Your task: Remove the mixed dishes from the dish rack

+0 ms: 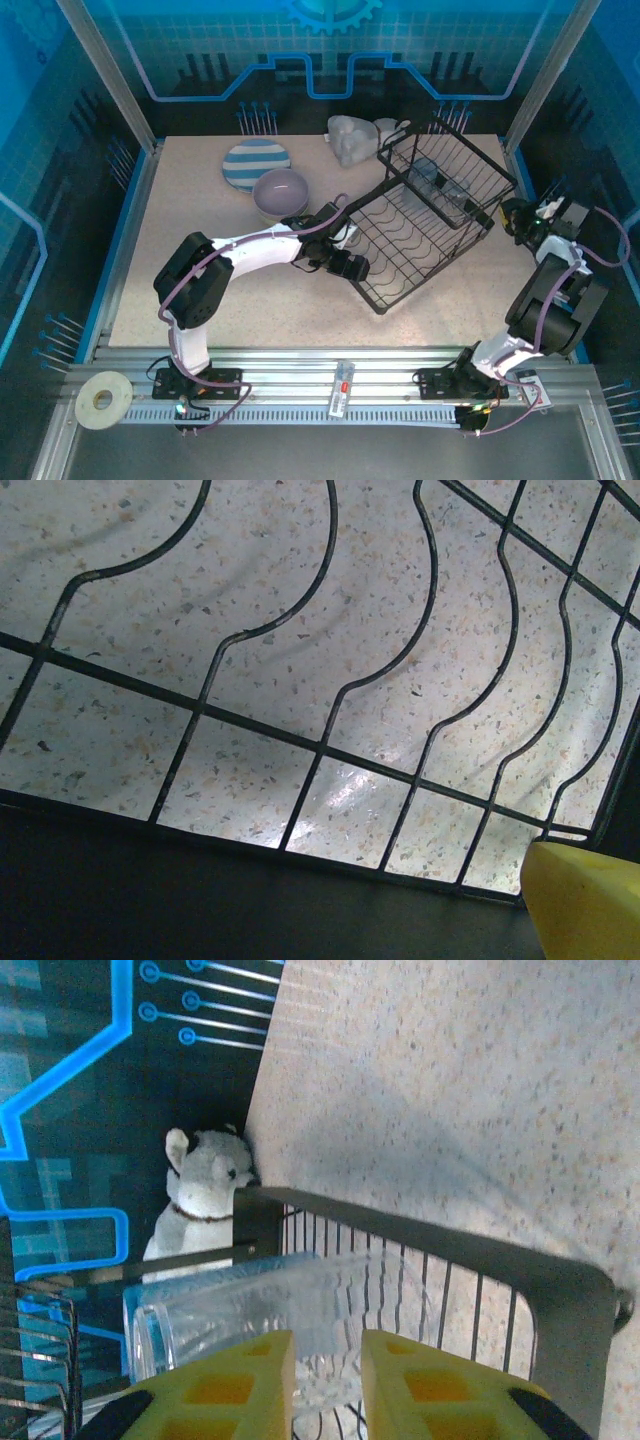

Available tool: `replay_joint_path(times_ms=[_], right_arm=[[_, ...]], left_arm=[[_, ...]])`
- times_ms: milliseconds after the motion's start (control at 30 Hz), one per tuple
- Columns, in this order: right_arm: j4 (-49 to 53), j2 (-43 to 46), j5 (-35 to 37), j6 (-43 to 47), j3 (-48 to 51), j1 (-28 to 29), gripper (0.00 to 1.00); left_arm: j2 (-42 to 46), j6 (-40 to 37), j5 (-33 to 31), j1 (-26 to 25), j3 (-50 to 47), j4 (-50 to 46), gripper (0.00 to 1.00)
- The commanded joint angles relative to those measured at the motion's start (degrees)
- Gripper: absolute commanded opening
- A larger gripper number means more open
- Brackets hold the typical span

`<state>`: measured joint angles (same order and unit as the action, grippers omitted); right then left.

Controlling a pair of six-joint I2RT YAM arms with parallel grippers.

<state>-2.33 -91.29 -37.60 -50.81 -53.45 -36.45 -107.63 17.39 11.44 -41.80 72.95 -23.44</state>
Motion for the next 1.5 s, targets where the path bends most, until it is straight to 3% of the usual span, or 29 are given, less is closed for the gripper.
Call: replay_joint_path(times_ms=[0,167,267,467,667,1100,1333,1467], right_arm=[[1.28,-2.55,1.72,0.52,-3.54,-1.00,0.27],[-4.49,-10.08,-3.50,-1.41,-9.48,0.64,0.27],[-1.86,-13.13,-7.03,1.94,-14.06,3.18,0.26],[-11.65,-18.56,-15.98,-2.02,-15.62,5.52,0.25],[-12.09,-23.12,-21.03,-2.19,-19.13,7.90,0.25],[-24.52,-20.63,-25.39,-7.85,-9.71,10.69,0.23],[-13.62,-14.55,-24.05,1.71,-6.22,11.98,0.23],[1.94,-12.48,-22.96,12.59,-10.47,15.09,0.23]], left_arm=[[0.67,-2.27,1.81,0.38,1.19,4.83,0.99],[0.15,-2.10,2.68,0.67,1.52,4.67,0.99],[-0.45,-2.08,2.99,0.95,2.18,4.05,0.99],[-0.91,-0.52,3.17,2.31,1.50,6.01,0.99],[-1.30,-0.51,3.53,2.47,0.83,8.41,0.99],[-4.37,-3.75,2.90,2.76,4.02,7.91,0.99],[-4.12,-5.43,3.15,2.89,3.23,8.43,0.99],[-4.14,-5.88,3.47,2.93,3.04,10.06,0.99]])
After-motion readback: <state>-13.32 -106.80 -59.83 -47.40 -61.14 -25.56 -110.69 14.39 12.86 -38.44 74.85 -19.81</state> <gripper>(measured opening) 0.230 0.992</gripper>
